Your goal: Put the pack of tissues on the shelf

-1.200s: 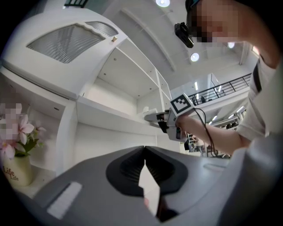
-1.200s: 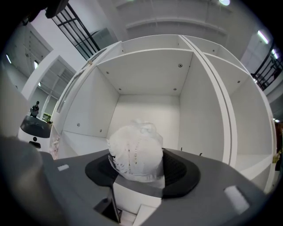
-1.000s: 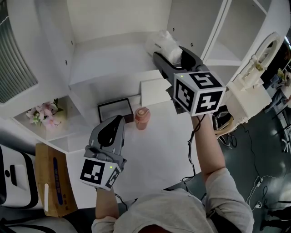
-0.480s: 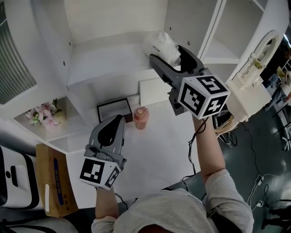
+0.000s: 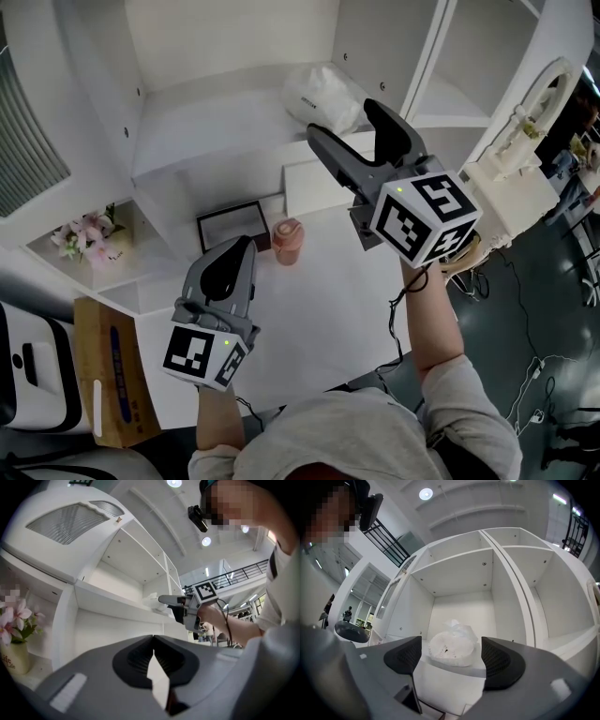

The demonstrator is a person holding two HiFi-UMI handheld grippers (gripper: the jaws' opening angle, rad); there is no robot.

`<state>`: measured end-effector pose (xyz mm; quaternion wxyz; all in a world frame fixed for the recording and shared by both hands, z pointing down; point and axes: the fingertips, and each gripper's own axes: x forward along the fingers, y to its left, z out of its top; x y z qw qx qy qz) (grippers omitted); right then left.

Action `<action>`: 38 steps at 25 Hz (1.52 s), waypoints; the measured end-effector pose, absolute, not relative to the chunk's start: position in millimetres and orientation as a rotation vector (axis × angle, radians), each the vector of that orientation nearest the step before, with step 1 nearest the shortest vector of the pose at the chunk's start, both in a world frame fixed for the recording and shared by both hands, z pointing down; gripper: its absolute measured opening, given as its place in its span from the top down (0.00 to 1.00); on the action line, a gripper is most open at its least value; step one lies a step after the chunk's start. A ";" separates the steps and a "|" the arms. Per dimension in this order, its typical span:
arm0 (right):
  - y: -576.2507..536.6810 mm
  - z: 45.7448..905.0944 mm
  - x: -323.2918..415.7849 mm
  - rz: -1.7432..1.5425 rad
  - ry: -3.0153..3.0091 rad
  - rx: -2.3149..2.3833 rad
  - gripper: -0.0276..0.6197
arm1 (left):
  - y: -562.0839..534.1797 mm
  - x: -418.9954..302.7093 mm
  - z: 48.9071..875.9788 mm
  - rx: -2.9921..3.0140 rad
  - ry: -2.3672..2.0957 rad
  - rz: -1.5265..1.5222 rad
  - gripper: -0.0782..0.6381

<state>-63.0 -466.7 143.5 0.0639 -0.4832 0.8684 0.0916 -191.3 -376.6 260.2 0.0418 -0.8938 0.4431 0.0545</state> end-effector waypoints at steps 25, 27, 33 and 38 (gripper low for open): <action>-391.0 196.6 -39.9 0.139 2.748 -1.375 0.96 | -360.8 -139.1 267.3 -2.807 1.232 0.136 0.89; -385.8 201.2 -39.0 0.124 2.751 -1.363 0.96 | -359.0 -134.9 267.5 -2.812 1.223 0.133 0.89; -370.2 214.2 -35.5 0.103 2.753 -1.341 0.96 | -354.9 -125.8 268.8 -2.825 1.205 0.130 0.89; -359.6 228.5 -31.0 0.082 2.758 -1.347 0.96 | -351.1 -118.4 272.2 -2.835 1.193 0.120 0.89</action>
